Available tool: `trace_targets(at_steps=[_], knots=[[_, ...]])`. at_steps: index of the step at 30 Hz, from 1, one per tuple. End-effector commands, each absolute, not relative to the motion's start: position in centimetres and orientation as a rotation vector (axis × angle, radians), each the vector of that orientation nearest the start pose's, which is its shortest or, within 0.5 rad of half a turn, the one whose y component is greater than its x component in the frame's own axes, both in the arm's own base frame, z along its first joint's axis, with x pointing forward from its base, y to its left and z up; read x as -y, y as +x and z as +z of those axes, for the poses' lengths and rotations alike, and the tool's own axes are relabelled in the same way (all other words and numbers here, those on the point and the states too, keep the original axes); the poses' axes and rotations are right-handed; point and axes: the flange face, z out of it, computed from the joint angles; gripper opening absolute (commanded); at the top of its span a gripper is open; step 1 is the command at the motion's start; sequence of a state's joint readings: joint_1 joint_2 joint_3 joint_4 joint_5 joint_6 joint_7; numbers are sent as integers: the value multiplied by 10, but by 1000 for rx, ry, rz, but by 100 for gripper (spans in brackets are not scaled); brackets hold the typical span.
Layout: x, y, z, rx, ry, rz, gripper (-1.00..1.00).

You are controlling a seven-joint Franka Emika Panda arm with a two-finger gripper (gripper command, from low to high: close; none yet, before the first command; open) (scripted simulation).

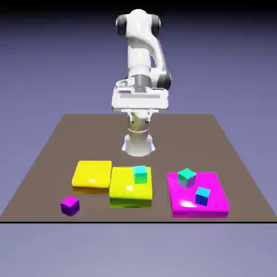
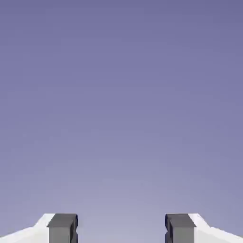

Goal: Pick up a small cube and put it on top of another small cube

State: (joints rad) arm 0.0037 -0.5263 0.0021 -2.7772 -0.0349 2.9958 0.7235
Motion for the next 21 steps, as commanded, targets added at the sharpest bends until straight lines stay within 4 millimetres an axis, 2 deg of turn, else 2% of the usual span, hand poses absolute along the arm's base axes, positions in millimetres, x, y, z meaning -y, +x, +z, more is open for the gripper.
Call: trace_targets(at_steps=[1,6,11,21], knots=[[-5,409,445,-884,-2626,-968,0],[2,450,409,-722,-2929,-765,0],[17,485,365,-535,-3200,-510,0],[70,533,264,-103,-3595,153,0]])
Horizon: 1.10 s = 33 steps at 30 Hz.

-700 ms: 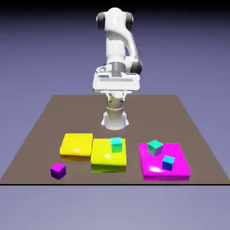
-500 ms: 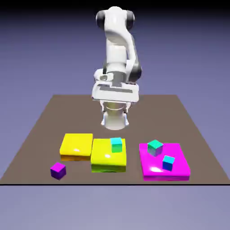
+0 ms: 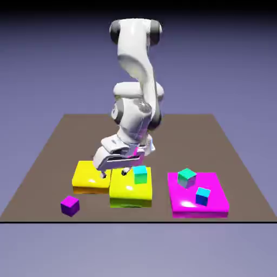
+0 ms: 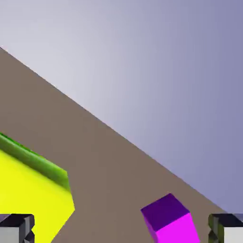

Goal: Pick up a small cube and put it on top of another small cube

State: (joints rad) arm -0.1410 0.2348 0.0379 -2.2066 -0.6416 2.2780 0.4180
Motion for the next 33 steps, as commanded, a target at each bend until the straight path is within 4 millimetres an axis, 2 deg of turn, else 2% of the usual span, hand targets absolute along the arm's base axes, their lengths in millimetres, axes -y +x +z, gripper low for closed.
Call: trace_targets(at_steps=[1,7,13,14,16,17,18,19,21,22,23,24,28,31,33], knots=[[76,536,253,-57,-3621,230,0],[119,550,189,222,-3715,723,0],[165,554,126,490,-3694,1256,0],[165,554,126,490,-3694,1256,0],[198,535,83,492,-3694,1256,0],[201,533,79,492,-3694,1256,0],[202,533,79,492,-3694,1256,-100],[202,533,79,492,-3694,1256,-100],[168,552,121,490,-3694,1256,-100],[148,561,125,583,-3668,1215,-100],[157,562,126,659,-3644,1220,-100],[141,570,135,638,-3643,1218,-100],[28,584,160,370,-3677,1180,-100],[-60,577,179,215,-3670,1187,-100],[-119,564,193,138,-3655,1212,-100]])
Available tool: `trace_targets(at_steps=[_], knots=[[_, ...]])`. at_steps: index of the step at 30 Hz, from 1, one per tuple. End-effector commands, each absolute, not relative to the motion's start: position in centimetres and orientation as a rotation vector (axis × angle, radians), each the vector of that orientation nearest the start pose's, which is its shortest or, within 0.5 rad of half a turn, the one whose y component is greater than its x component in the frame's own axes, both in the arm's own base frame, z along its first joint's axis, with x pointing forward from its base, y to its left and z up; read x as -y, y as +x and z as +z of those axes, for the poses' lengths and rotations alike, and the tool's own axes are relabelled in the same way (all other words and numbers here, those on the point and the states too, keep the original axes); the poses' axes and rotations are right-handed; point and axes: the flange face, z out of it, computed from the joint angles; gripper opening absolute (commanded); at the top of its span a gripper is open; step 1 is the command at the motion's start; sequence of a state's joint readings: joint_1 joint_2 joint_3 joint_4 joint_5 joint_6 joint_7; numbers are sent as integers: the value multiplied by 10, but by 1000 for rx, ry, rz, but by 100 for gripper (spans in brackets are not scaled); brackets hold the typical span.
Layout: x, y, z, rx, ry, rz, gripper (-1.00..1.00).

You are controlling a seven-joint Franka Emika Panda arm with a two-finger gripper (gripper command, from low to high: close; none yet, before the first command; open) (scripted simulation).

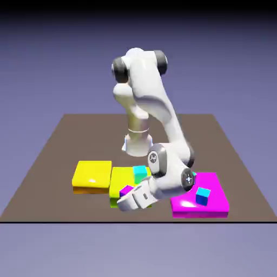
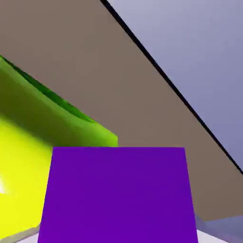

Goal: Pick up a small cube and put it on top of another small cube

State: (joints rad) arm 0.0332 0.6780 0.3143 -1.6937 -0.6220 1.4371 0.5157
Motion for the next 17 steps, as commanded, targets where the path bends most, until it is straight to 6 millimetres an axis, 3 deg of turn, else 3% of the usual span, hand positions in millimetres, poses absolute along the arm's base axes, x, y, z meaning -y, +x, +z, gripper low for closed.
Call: trace_targets(at_steps=[1,6,7,8,14,15,17], knots=[[-148,555,201,-68,2306,-778,-100],[-286,486,243,-25,2272,-870,-100],[-296,479,247,-29,2268,-878,-100],[-296,479,247,-29,2268,-878,-100],[-265,450,201,-29,2268,-877,-100],[-265,450,201,-29,2268,-877,100],[-271,456,208,-29,2268,-877,100]])
